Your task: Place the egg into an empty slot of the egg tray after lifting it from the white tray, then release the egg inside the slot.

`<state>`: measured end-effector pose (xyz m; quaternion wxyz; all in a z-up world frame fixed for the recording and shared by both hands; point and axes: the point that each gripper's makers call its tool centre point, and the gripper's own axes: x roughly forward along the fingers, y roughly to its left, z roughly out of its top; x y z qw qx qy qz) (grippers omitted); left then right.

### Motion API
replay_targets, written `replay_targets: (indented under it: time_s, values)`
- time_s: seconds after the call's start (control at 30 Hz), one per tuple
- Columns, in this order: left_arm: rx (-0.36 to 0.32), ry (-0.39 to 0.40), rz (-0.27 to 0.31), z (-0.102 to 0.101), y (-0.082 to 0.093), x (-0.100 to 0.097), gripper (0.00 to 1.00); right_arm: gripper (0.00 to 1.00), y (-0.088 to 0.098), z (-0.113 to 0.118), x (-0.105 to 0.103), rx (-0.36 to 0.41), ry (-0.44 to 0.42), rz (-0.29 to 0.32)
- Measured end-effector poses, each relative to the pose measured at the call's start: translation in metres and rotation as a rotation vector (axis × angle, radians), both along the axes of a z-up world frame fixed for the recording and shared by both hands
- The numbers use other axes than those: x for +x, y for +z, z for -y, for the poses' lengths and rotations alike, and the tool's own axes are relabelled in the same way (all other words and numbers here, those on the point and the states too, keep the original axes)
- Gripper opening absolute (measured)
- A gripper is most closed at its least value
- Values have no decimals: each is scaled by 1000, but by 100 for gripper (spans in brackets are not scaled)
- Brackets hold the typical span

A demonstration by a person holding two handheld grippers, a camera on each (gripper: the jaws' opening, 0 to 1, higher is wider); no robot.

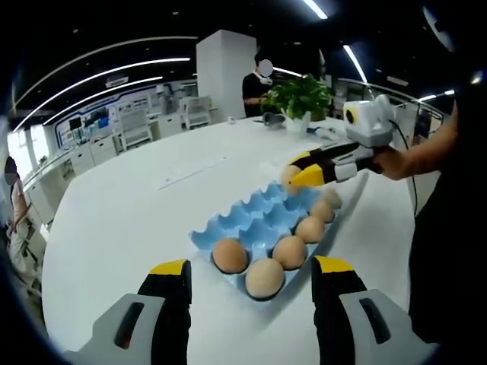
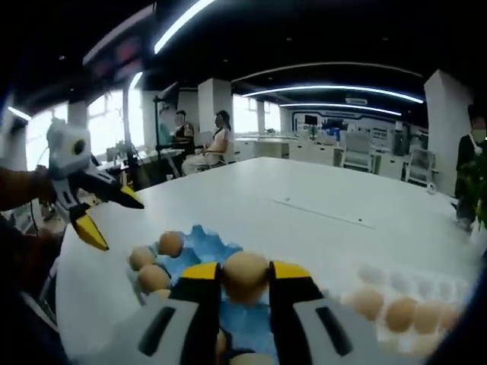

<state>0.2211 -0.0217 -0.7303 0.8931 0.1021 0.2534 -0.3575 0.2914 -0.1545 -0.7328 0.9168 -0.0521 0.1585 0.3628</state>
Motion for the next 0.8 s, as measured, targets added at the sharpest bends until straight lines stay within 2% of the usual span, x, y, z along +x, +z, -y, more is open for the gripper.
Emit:
replay_targets:
  time_s: [0.37,0.8]
  values:
    - [-2,6,0,-2,-1,0,64,24,-1,-44,-6,1,104,-8]
    - [-5,10,-2,-4,-2,0,64,24,-8,-71,-12,-7,173,-16]
